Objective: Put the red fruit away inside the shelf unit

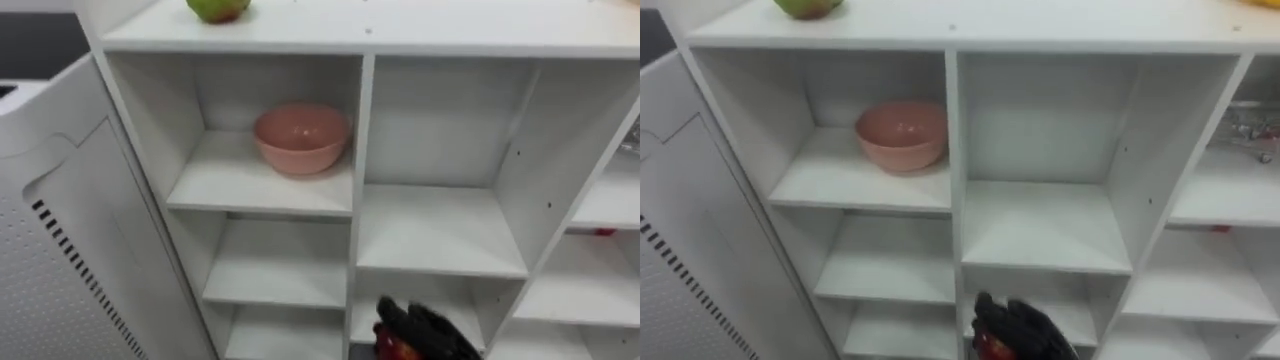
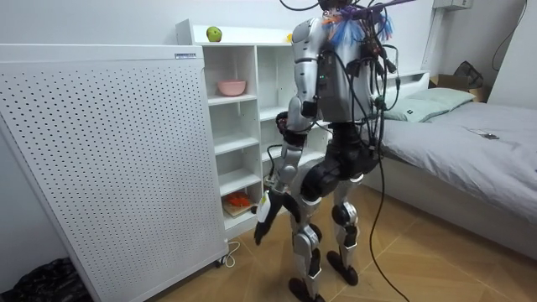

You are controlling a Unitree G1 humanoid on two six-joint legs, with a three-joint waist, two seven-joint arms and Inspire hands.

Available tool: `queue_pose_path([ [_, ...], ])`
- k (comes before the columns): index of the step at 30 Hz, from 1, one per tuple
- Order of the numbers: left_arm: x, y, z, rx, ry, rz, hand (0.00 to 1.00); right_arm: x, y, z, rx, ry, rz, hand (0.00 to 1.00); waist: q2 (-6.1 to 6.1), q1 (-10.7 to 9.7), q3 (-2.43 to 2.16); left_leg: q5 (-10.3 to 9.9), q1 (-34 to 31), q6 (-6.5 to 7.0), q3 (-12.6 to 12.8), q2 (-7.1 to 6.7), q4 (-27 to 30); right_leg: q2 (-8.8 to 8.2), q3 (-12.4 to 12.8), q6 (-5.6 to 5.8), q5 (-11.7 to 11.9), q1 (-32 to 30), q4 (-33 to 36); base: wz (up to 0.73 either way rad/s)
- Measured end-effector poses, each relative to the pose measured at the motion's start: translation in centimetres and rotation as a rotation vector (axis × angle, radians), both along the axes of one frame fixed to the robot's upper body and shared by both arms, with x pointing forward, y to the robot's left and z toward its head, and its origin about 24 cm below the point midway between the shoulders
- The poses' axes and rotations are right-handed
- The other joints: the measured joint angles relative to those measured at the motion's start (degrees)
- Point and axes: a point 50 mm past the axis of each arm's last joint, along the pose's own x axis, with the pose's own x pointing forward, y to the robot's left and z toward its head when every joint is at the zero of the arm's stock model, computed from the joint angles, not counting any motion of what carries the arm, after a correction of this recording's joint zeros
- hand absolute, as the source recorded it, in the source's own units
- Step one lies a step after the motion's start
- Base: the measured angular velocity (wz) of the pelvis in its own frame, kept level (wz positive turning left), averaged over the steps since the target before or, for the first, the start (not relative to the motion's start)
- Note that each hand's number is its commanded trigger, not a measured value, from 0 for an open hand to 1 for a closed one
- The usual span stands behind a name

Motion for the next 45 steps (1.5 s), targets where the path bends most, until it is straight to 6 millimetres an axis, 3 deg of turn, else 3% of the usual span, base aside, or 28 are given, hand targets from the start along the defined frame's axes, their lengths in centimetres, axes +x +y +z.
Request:
queue_pose_path([
  [5, 0.1, 0.0, 0.1, 0.013, -0.013, 0.0, 0.0, 0.7, -1.6, 0.1, 0.177, 0.047, -0.174, 1.0, -0.21, 1.07, 0.29, 0.15, -8.04, 0.05, 0.27, -0.19, 4.25, -0.66, 1.58, -0.11, -1.34, -9.21, 5.73, 0.01],
  [13, 1.6, -0.8, 0.6, -0.017, -0.107, 0.052, 0.0, 3.5, -4.3, 3.2, 0.366, -0.01, -0.333, 1.0, -1.26, 2.34, 0.44, 2.25, -19.11, -0.02, 0.19, -0.79, 7.05, -2.13, 1.36, -0.69, -1.22, -21.02, 10.85, 0.08],
  [25, 2.4, -2.9, 0.6, -0.059, -0.12, -0.019, 0.0, 5.9, -6.5, 6.6, 0.612, -0.076, -0.473, 1.0, -1.3, 4.61, 0.42, 3.2, -25.28, 0.3, 0.07, -0.96, 9.1, -3.23, 0.53, -1.33, -1.02, -26.77, 13.1, 0.05],
  [31, 2.3, -2.8, 0.7, -0.067, -0.126, -0.007, 0.0, 6.9, -8.3, 9.8, 0.594, -0.149, -0.504, 1.0, -0.93, 5.27, 0.37, 3.61, -26.78, 0.7, 0.1, -1.27, 9.21, -4.32, -0.2, -1.28, -0.99, -27.92, 13.76, 0.11],
  [37, 2.4, -2.8, 0.7, -0.084, -0.128, 0.022, 0.0, 7.9, -8.5, 12.3, 0.621, -0.18, -0.54, 1.0, -0.3, 6.25, 0.33, 3.51, -26.89, 0.96, 0.34, -1.28, 9.47, -4.95, -0.46, -0.93, -1.31, -28.17, 14.5, 0.05],
  [41, 2.5, -2.9, 0.7, -0.096, -0.129, 0.018, 0.0, 8.2, -8.4, 13.2, 0.634, -0.192, -0.545, 1.0, -0.11, 6.42, 0.27, 3.39, -27.29, 1.19, 0.38, -1.32, 9.86, -4.99, -0.42, -0.82, -1.31, -28.61, 14.88, 0.01],
  [45, 2.7, -3.1, 0.8, -0.104, -0.143, 0.014, 0.0, 7.9, -9.9, 13.6, 0.659, -0.194, -0.604, 1.0, 0.44, 6.51, 0.24, 3.29, -27.31, 1.47, 0.3, -2.19, 10.03, -6.08, -0.77, -1.01, -1.85, -28.76, 15.91, 0.09],
])
